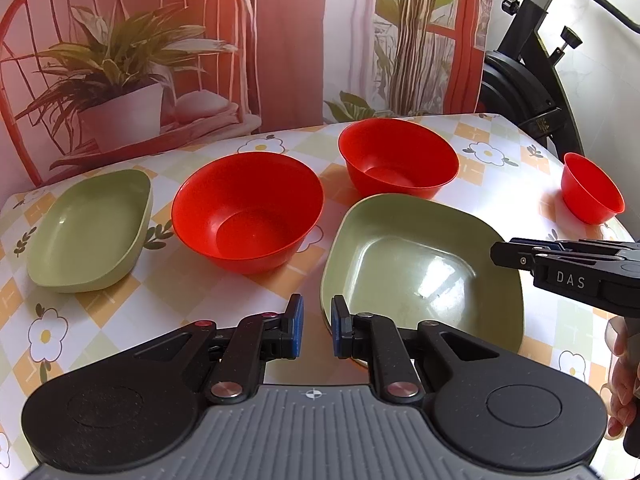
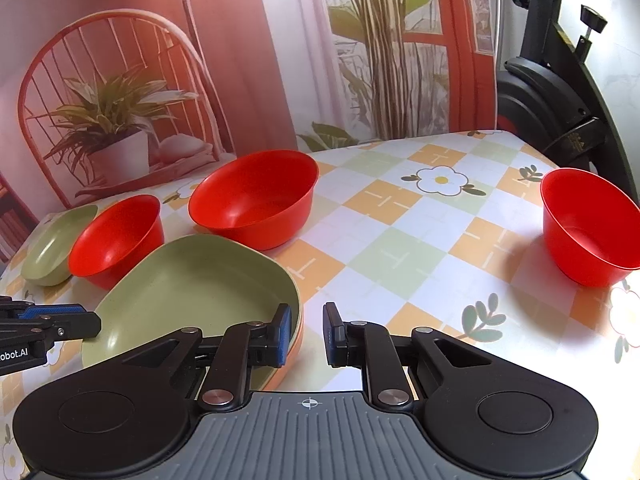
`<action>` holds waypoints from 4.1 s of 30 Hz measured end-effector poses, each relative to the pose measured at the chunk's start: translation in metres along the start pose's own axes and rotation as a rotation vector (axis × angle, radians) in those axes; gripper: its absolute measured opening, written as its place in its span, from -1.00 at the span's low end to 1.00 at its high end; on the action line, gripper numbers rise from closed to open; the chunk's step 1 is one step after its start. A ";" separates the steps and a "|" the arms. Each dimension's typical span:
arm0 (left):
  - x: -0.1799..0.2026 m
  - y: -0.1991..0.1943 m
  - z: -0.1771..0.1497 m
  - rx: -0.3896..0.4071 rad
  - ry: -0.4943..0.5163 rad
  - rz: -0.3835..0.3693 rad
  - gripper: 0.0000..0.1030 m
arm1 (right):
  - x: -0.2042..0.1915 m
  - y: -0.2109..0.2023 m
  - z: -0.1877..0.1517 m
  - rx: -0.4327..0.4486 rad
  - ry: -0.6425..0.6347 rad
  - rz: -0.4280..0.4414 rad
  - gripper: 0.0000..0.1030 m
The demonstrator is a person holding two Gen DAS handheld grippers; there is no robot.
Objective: Organize plates and bowls
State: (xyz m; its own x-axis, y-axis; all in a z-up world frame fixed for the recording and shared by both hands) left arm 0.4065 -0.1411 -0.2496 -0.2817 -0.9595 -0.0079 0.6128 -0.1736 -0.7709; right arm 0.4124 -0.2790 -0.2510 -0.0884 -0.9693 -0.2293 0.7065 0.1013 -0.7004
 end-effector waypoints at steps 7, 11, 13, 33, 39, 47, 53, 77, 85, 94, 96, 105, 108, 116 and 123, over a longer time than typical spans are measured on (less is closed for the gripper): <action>-0.020 -0.024 0.012 0.065 -0.056 -0.061 -0.68 | -0.011 -0.026 0.019 0.060 -0.007 0.014 -0.67; -0.050 -0.039 0.022 0.103 -0.038 -0.043 -0.68 | -0.024 -0.038 0.034 0.095 -0.018 0.018 -0.67; -0.076 -0.049 0.032 0.132 -0.039 -0.007 -0.68 | -0.034 -0.042 0.041 0.110 -0.026 0.026 -0.67; -0.242 -0.066 0.085 0.307 -0.044 0.213 -0.64 | -0.234 0.011 0.060 0.054 -0.206 0.178 -0.67; -0.252 -0.019 0.059 0.230 -0.119 0.125 -0.64 | -0.286 0.050 0.047 0.056 -0.258 0.186 -0.67; -0.263 0.008 0.049 0.186 -0.130 0.114 -0.64 | -0.299 0.101 0.031 0.014 -0.210 0.094 -0.67; -0.265 0.023 0.040 0.144 -0.144 0.103 -0.64 | -0.299 0.123 0.029 -0.019 -0.210 0.040 -0.67; -0.267 0.021 0.018 0.130 -0.200 0.069 -0.79 | -0.305 0.135 0.016 -0.087 -0.199 0.051 -0.82; -0.269 -0.005 0.010 0.139 -0.212 0.093 -0.79 | -0.313 0.113 0.016 -0.066 -0.191 0.091 -0.83; -0.251 -0.046 0.011 0.180 -0.180 0.081 -0.79 | -0.304 0.070 0.022 -0.015 -0.167 0.146 -0.83; -0.242 -0.053 0.012 0.189 -0.174 0.079 -0.79 | -0.297 0.063 0.023 -0.012 -0.155 0.145 -0.83; -0.198 -0.076 0.027 0.226 -0.129 0.045 -0.79 | -0.256 0.020 0.036 0.058 -0.115 0.132 -0.83; -0.182 -0.078 0.030 0.231 -0.106 0.027 -0.78 | -0.241 0.004 0.039 0.097 -0.128 0.116 -0.83; -0.140 -0.076 0.030 0.228 -0.069 -0.033 -0.78 | -0.195 -0.030 0.041 0.150 -0.081 0.089 -0.82; -0.105 -0.071 0.031 0.210 -0.032 -0.076 -0.78 | -0.160 -0.052 0.033 0.181 -0.041 0.074 -0.81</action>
State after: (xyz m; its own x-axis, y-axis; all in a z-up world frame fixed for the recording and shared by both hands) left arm 0.4155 -0.0345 -0.1747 -0.3114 -0.9478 0.0683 0.7317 -0.2851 -0.6191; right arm 0.4129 -0.1370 -0.1555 -0.0051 -0.9693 -0.2457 0.8248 0.1348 -0.5491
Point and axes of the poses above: each gripper's, at about its wrist camera, not at the fingertips, and y roughly the way its jaws point, x to its right, z to its top, the point moved 10 cm from there along y, roughly the way its jaws point, and after that the axes turned 1 degree about z, right-handed, at the moved point
